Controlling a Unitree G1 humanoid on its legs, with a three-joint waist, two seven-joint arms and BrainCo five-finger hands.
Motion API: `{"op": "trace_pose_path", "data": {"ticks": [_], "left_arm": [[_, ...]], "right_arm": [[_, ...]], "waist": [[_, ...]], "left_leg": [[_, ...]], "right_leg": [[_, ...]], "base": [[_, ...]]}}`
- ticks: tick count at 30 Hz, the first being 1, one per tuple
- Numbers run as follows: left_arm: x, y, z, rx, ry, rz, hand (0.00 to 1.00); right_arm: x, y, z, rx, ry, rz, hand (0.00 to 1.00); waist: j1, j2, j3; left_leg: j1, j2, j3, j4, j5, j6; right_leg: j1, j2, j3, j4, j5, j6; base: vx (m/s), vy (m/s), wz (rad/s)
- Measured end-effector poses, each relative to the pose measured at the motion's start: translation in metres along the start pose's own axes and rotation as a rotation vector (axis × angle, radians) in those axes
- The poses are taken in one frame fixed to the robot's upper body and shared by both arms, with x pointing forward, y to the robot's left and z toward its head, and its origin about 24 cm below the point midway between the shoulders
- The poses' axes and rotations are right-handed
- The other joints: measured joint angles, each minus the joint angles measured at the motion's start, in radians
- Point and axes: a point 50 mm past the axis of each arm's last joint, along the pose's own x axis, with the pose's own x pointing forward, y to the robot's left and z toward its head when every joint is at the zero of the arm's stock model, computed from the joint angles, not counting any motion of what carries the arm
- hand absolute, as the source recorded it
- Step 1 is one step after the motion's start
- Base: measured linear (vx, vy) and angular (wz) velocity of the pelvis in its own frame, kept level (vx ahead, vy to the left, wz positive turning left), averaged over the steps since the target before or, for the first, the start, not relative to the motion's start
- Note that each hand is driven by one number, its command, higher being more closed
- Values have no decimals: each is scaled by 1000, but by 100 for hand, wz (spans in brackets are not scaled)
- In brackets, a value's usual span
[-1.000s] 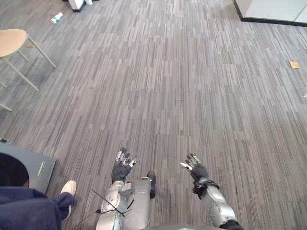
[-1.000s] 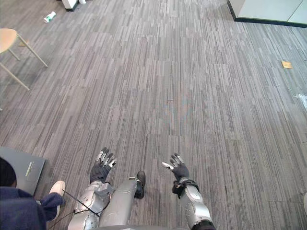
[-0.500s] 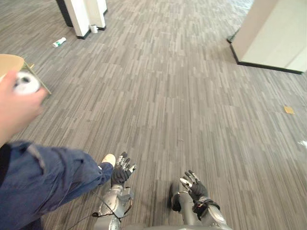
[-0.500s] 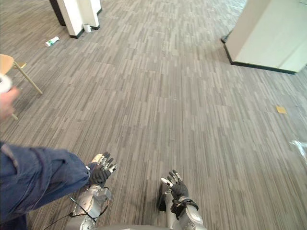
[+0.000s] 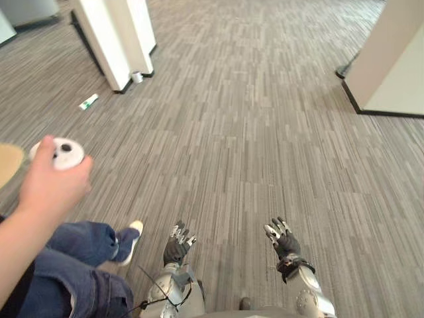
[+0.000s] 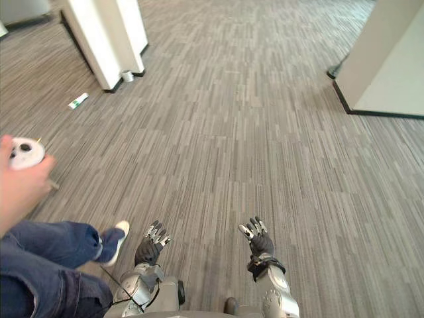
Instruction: Organize washtable
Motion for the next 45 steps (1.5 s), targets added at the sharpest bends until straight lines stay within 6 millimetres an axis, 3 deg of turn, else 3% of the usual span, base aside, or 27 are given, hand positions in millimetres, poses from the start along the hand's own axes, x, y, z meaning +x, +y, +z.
{"op": "trace_pose_path", "data": {"ticks": [1,2,3,4,5,7,9,10,12,14,15,16,17,20,22,24,25,35,42,45], "left_arm": [[-2,6,-1,-3,5,23,0],[-1,13,6,7,-22,49,0],[-1,13,10,6,-39,50,0],[-2,15,16,15,-61,50,0],[-2,16,15,22,-59,51,0],[-2,19,17,36,-61,52,0],[-2,18,28,54,-102,44,0],[-2,16,32,57,-121,38,0],[-3,11,44,60,-182,20,0],[-5,6,50,53,-220,2,0],[-9,6,51,64,-226,0,0],[-10,8,51,71,-224,2,0],[-8,8,38,53,-173,22,0],[-12,-2,24,-1,-129,23,0],[-11,-13,23,6,-122,-26,0],[-9,-14,23,10,-121,-35,0],[-5,11,-1,69,0,24,0],[-5,10,-2,69,2,18,0],[-5,9,-3,72,9,10,0],[-5,10,-5,75,20,14,0]], "right_arm": [[-2,-3,-10,2,39,-18,0],[-3,-2,-18,12,67,-18,0],[-4,-1,-19,4,73,-5,0],[-4,-1,-21,-21,89,8,0],[-4,0,-21,-27,89,18,0],[0,7,-17,-48,77,56,0],[-1,12,-22,-35,85,75,0],[-3,13,-23,-26,84,78,0],[-7,20,-29,-4,90,102,0],[-12,23,-35,19,103,109,0],[-17,29,-41,32,115,128,0],[-18,32,-41,37,116,139,0],[-16,33,-38,31,110,143,0],[-15,39,-24,70,47,159,0],[-11,42,-19,72,33,166,0],[-9,39,-16,51,29,164,0],[-10,-2,-27,13,96,-6,0],[-10,-3,-27,-17,98,-5,0],[-10,-5,-26,-77,100,-18,0],[-6,-8,-18,-102,75,-36,0]], "waist": [[11,-8,-5],[16,-55,-15],[16,-58,-15],[30,-69,-12],[28,-72,-11],[22,-79,-5],[13,-78,0],[12,-73,3],[-4,-70,2],[-10,-72,-3],[-8,-108,-24],[-1,-142,-30],[22,-114,-38],[23,-69,-66],[23,-69,-70],[24,-69,-71],[24,-89,-102],[23,-93,-107],[15,-88,-114],[9,-72,-114]], "left_leg": [[26,-24,12,8,138,34],[7,-60,33,69,85,71],[-12,-60,43,126,54,89],[-21,-61,77,222,-21,118],[-5,-62,93,231,-44,128],[119,-77,114,157,-97,144],[272,-78,121,74,-104,155],[309,-76,120,48,-104,156],[377,-62,105,-6,-105,156],[390,-42,88,-15,-127,127],[380,-52,74,8,-170,103],[380,-68,75,20,-187,94],[380,-38,65,50,-205,77],[375,-1,48,17,-198,65],[395,-4,35,-48,-160,38],[400,-5,31,-77,-138,35],[375,-94,-43,-134,-91,71],[366,-87,-19,-148,-93,67],[341,-90,18,-135,-103,76],[316,-100,22,-68,-151,98]], "right_leg": [[43,-33,20,9,-42,29],[36,-79,31,34,-39,32],[36,-91,35,49,-31,46],[16,-102,72,144,-26,55],[-7,-108,85,215,-19,61],[-157,-126,133,592,77,48],[-297,-116,118,888,47,31],[-321,-113,96,906,28,25],[-373,-91,29,826,-24,7],[-399,-59,-17,594,-35,5],[-394,-45,-9,347,86,-6],[-403,-54,7,308,136,3],[-375,-31,-3,289,127,1],[-328,6,-47,176,149,-17],[-312,7,-62,134,157,-18],[-284,8,-75,83,179,-23],[-224,-36,-53,-127,337,20],[-242,-49,-54,-128,334,18],[-259,-73,-79,-116,327,40],[-283,-92,-81,-43,283,65]], "base": [[734,406,-25],[643,318,-15],[750,378,-11],[507,259,-17],[653,378,-34],[461,263,-32],[391,151,-10],[430,87,13],[346,-12,37],[206,-94,51],[202,-110,41],[324,-181,26],[331,-199,-2],[221,-139,16],[111,-71,26],[57,-35,15],[18,-10,7],[-6,7,-1],[14,29,4],[41,129,9]]}}
